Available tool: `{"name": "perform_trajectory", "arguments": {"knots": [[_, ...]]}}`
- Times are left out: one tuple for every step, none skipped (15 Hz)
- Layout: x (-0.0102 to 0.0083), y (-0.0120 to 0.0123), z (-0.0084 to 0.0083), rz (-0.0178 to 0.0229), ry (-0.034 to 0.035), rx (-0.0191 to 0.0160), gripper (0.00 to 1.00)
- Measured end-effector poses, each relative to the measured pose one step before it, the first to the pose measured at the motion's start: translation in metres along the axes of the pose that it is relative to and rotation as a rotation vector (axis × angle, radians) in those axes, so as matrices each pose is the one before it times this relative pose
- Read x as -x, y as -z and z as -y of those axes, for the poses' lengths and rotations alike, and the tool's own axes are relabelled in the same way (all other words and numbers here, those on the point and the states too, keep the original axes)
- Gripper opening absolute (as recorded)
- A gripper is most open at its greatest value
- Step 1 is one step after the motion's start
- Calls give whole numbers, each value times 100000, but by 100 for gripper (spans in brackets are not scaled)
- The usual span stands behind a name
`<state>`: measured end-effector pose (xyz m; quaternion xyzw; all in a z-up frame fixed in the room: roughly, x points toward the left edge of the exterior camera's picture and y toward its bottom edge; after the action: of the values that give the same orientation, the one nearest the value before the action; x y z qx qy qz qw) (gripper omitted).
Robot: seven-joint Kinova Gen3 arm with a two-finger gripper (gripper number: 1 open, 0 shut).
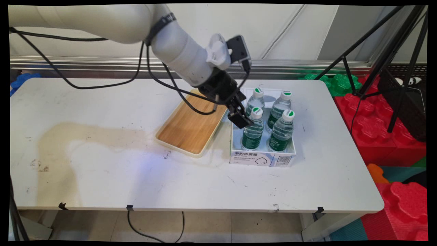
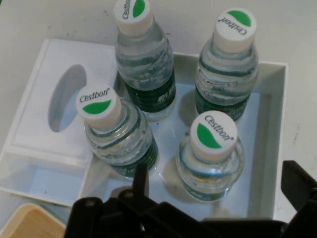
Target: Pick up the green bottle from the white box
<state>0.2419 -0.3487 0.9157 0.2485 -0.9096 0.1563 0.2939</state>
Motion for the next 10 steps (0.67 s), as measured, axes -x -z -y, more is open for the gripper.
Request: {"name": "perform_trajectory", "arguments": {"knots": [[-166,-767,-181,752,-425,81,100],[-126,-644,-125,611,-508,147,100],[-135,-733,-130,662,-631,165,100],[-152,-733,-122,447,-572,227,100],[-143,-613,-92,218,-351,290,100],[-172,-689,-103,173,-234,331,100],[-138,-658,-52,210,-125,154,100],[-113,-613,-7,265,-81,-34,100],[-94,-493,-5,217,-106,-33,100],[-81,-507,4,238,-86,24,100]]}}
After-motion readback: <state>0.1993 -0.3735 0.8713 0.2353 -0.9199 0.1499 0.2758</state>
